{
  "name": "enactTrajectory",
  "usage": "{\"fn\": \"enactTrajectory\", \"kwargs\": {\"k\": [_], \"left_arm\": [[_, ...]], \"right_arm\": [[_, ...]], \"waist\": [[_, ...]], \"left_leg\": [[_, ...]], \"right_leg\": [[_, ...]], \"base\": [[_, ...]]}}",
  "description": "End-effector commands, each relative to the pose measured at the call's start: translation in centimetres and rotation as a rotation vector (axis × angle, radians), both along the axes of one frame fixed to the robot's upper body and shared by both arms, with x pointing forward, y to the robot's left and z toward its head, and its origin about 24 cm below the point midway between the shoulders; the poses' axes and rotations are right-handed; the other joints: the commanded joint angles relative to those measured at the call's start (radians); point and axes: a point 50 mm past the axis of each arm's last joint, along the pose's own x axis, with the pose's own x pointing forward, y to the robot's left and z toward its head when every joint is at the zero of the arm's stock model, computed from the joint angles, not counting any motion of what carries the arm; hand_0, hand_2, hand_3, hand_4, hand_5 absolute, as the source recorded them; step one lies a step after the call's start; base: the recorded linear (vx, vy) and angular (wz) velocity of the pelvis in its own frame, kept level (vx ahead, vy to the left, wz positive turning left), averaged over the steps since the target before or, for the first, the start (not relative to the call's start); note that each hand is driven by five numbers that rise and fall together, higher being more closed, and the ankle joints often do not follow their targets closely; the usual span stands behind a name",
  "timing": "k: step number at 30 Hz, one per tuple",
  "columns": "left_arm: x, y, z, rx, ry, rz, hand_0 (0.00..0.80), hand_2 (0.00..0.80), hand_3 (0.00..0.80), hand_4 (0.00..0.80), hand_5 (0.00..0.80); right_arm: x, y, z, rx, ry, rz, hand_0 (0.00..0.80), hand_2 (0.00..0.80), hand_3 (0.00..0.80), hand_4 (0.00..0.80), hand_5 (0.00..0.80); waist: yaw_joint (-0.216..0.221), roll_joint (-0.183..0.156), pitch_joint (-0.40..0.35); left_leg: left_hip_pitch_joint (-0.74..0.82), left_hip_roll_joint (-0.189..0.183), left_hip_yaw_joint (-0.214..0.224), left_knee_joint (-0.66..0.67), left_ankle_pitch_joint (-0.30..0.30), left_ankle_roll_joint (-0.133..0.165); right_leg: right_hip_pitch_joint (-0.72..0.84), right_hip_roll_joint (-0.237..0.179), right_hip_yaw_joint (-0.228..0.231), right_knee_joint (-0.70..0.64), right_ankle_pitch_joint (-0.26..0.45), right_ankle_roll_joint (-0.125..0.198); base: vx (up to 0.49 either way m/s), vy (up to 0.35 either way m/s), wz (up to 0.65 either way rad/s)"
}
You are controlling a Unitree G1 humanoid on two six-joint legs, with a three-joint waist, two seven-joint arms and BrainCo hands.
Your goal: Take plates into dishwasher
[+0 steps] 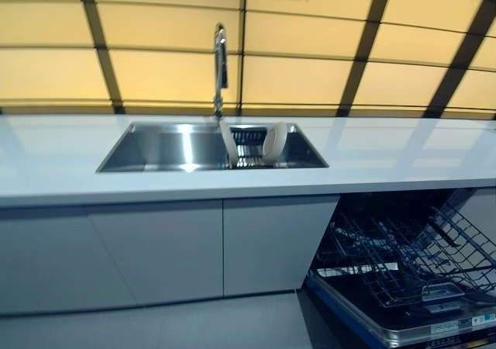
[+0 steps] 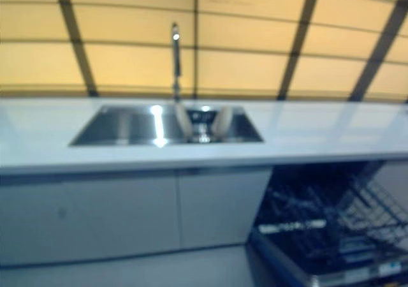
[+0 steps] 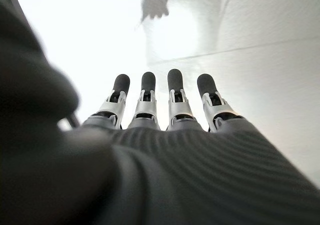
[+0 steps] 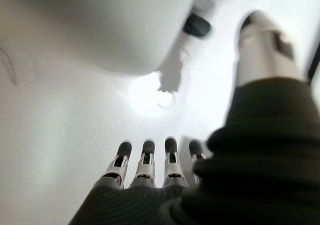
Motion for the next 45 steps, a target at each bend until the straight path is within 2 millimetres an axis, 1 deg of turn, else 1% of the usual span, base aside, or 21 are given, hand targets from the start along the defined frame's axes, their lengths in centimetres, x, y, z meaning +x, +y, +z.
{"fn": "enactTrajectory", "kwargs": {"k": [1,2,3,4,5,6,8,10,14,17,21,23,33,35,36,37,38,40,42,43,45], "left_arm": [[-0.6,0.1,-0.1,0.011,0.045,-0.034,0.0,0.0,0.0,0.0,0.0],[-0.2,0.1,0.0,0.014,0.037,-0.048,0.0,0.0,0.0,0.0,0.0],[-0.1,0.2,0.0,0.018,0.037,-0.066,0.0,0.0,0.0,0.0,0.0],[-0.1,0.2,0.0,0.017,0.038,-0.067,0.0,0.0,0.0,0.0,0.0],[-0.1,0.3,0.0,0.02,0.042,-0.079,0.0,0.0,0.0,0.0,0.0],[0.0,0.5,0.1,0.022,0.047,-0.082,0.0,0.0,0.0,0.0,0.0],[-0.3,0.5,0.0,0.019,0.056,-0.09,0.0,0.0,0.0,0.0,0.0],[-1.3,0.5,-0.2,0.023,0.068,-0.11,0.0,0.0,0.0,0.0,0.0],[-2.4,-0.1,-0.6,-0.005,0.074,-0.052,0.0,0.0,0.0,0.0,0.0],[-2.4,-0.6,-0.7,-0.025,0.077,-0.116,0.0,0.0,0.0,0.0,0.0],[-0.7,-1.6,-0.5,-0.04,0.031,-0.159,0.0,0.0,0.0,0.0,0.0],[0.1,-2.0,-0.4,-0.051,0.008,-0.205,0.0,0.0,0.0,0.0,0.0],[0.2,-2.9,-0.6,-0.074,0.002,-0.247,0.0,0.0,0.0,0.0,0.0],[0.2,-2.8,-0.6,-0.057,0.004,-0.212,0.0,0.0,0.0,0.0,0.0],[0.2,-2.7,-0.5,-0.052,0.008,-0.183,0.0,0.0,0.0,0.0,0.0],[0.0,-2.6,-0.6,-0.048,0.006,-0.123,0.0,0.0,0.0,0.0,0.0],[0.0,-2.6,-0.6,-0.046,0.001,-0.104,0.0,0.0,0.0,0.0,0.0],[0.2,-2.6,-0.5,-0.042,-0.006,-0.099,0.0,0.0,0.0,0.0,0.0],[0.3,-2.6,-0.5,-0.043,-0.012,-0.094,0.0,0.0,0.0,0.0,0.0],[0.3,-2.6,-0.5,-0.045,-0.013,-0.088,0.0,0.0,0.0,0.0,0.0],[0.1,-2.2,-0.5,-0.05,-0.014,-0.086,0.0,0.0,0.0,0.0,0.0]], "right_arm": [[-0.7,-1.5,0.1,-0.031,-0.024,-0.063,0.0,0.0,0.0,0.0,0.0],[-0.5,-2.0,0.2,-0.04,-0.031,-0.075,0.0,0.0,0.0,0.0,0.0],[-0.8,-2.3,0.2,-0.039,-0.033,-0.109,0.0,0.0,0.0,0.0,0.0],[-0.8,-2.4,0.2,-0.04,-0.033,-0.112,0.0,0.0,0.0,0.0,0.0],[-1.1,-2.6,0.2,-0.04,-0.031,-0.139,0.0,0.0,0.0,0.0,0.0],[-1.2,-3.0,0.3,-0.043,-0.029,-0.154,0.0,0.0,0.0,0.0,0.0],[-1.2,-3.2,0.3,-0.052,-0.037,-0.194,0.0,0.0,0.0,0.0,0.0],[-1.3,-2.9,0.2,-0.047,-0.045,-0.217,0.0,0.0,0.0,0.0,0.0],[-2.0,-2.9,0.1,-0.06,-0.032,-0.285,0.0,0.0,0.0,0.0,0.0],[-2.5,-3.1,0.0,-0.057,-0.019,-0.245,0.0,0.0,0.0,0.0,0.0],[-1.5,-3.0,0.2,-0.064,-0.051,-0.212,0.0,0.0,0.0,0.0,0.0],[-1.1,-2.8,0.3,-0.064,-0.051,-0.168,0.0,0.0,0.0,0.0,0.0],[-1.3,-2.3,0.1,-0.044,0.0,-0.103,0.0,0.0,0.0,0.0,0.0],[-1.1,-2.2,0.1,-0.036,0.01,-0.073,0.0,0.0,0.0,0.0,0.0],[-1.0,-2.1,0.1,-0.031,0.014,-0.062,0.0,0.0,0.0,0.0,0.0],[-0.8,-2.0,0.2,-0.023,0.016,-0.052,0.0,0.0,0.0,0.0,0.0],[-0.7,-2.1,0.2,-0.02,0.015,-0.04,0.0,0.0,0.0,0.0,0.0],[-0.6,-2.1,0.3,-0.019,0.016,-0.022,0.0,0.0,0.0,0.0,0.0],[-0.6,-2.2,0.3,-0.023,0.026,-0.016,0.0,0.0,0.0,0.0,0.0],[-0.7,-2.2,0.3,-0.024,0.028,-0.015,0.0,0.0,0.0,0.0,0.0],[-0.1,-2.1,0.3,0.009,-0.001,0.006,0.0,0.0,0.0,0.0,0.0]], "waist": [[-0.023,0.043,0.008],[-0.041,0.038,0.019],[-0.066,0.026,0.02],[-0.07,0.032,0.025],[-0.103,0.04,0.027],[-0.122,0.053,0.033],[-0.122,0.059,0.04],[-0.122,0.031,0.048],[-0.132,0.01,0.025],[-0.135,0.012,0.003],[-0.149,0.019,-0.008],[-0.154,0.024,-0.007],[-0.168,0.039,-0.028],[-0.168,0.043,-0.041],[-0.166,0.044,-0.048],[-0.155,0.031,-0.054],[-0.144,0.007,-0.048],[-0.12,-0.026,-0.028],[-0.087,-0.027,-0.007],[-0.078,-0.02,0.0],[-0.03,0.019,0.027]], "left_leg": [[-0.01,0.003,-0.047,-0.033,0.072,-0.04],[0.038,-0.007,-0.073,-0.06,0.057,-0.05],[0.078,-0.035,-0.116,-0.084,0.03,-0.049],[0.092,-0.03,-0.122,-0.088,0.022,-0.049],[0.131,-0.035,-0.161,-0.096,0.001,-0.044],[0.157,-0.032,-0.181,-0.083,-0.008,-0.041],[0.185,-0.031,-0.195,-0.04,-0.064,-0.033],[0.194,-0.054,-0.217,0.029,-0.127,-0.013],[0.239,-0.046,-0.21,0.043,-0.175,-0.024],[0.267,-0.019,-0.209,0.017,-0.175,-0.043],[0.275,0.013,-0.204,-0.015,-0.168,-0.061],[0.28,0.034,-0.187,-0.03,-0.166,-0.073],[0.337,0.086,-0.18,-0.055,-0.182,-0.101],[0.339,0.117,-0.194,0.005,-0.131,-0.122],[0.335,0.133,-0.198,0.059,-0.068,-0.135],[0.287,0.13,-0.195,0.22,0.043,-0.148],[0.193,0.112,-0.177,0.373,0.099,-0.148],[0.026,0.1,-0.133,0.557,0.116,-0.144],[-0.101,0.04,-0.102,0.538,0.11,-0.128],[-0.115,0.032,-0.093,0.503,0.105,-0.128],[-0.109,0.054,-0.037,0.161,0.131,-0.132]], "right_leg": [[-0.111,-0.074,-0.066,-0.292,0.266,0.004],[-0.14,-0.084,-0.093,-0.446,0.285,0.004],[-0.189,-0.077,-0.064,-0.588,0.348,0.024],[-0.175,-0.071,-0.067,-0.608,0.355,0.026],[-0.225,-0.063,-0.033,-0.751,0.402,0.047],[-0.301,-0.055,-0.019,-0.766,0.384,0.058],[-0.289,-0.06,-0.038,-0.766,0.393,0.049],[-0.227,-0.06,-0.017,-0.719,0.393,0.035],[-0.192,-0.052,-0.005,-0.659,0.397,0.032],[-0.169,-0.047,-0.004,-0.638,0.385,0.021],[-0.194,-0.041,0.003,-0.591,0.358,0.014],[-0.224,-0.048,-0.018,-0.552,0.342,0.02],[-0.264,-0.048,-0.042,-0.482,0.306,0.017],[-0.264,-0.029,-0.055,-0.469,0.281,-0.008],[-0.252,-0.021,-0.065,-0.478,0.273,-0.023],[-0.202,-0.016,-0.078,-0.522,0.262,-0.049],[-0.161,-0.025,-0.071,-0.553,0.257,-0.064],[-0.106,-0.039,-0.062,-0.579,0.251,-0.083],[-0.041,-0.03,-0.047,-0.602,0.234,-0.082],[-0.022,-0.022,-0.039,-0.61,0.228,-0.077],[0.068,0.018,-0.017,-0.652,0.196,-0.054]], "base": [[0.452,-0.082,0.4],[0.492,-0.2,0.19],[0.482,-0.194,0.22],[0.567,-0.173,0.63],[0.529,-0.106,0.85],[0.659,-0.157,0.94],[0.464,-0.191,0.56],[0.381,-0.228,0.53],[0.295,-0.169,0.47],[0.191,-0.108,0.22],[0.098,-0.07,-0.14],[0.082,-0.049,-0.04],[0.11,-0.037,0.05],[0.114,-0.081,0.11],[0.079,-0.105,0.01],[0.1,-0.143,0.0],[0.11,-0.167,-0.02],[0.114,-0.153,-0.24],[0.111,-0.048,-0.45],[0.18,0.102,-0.49],[0.24,0.136,-0.25]]}}
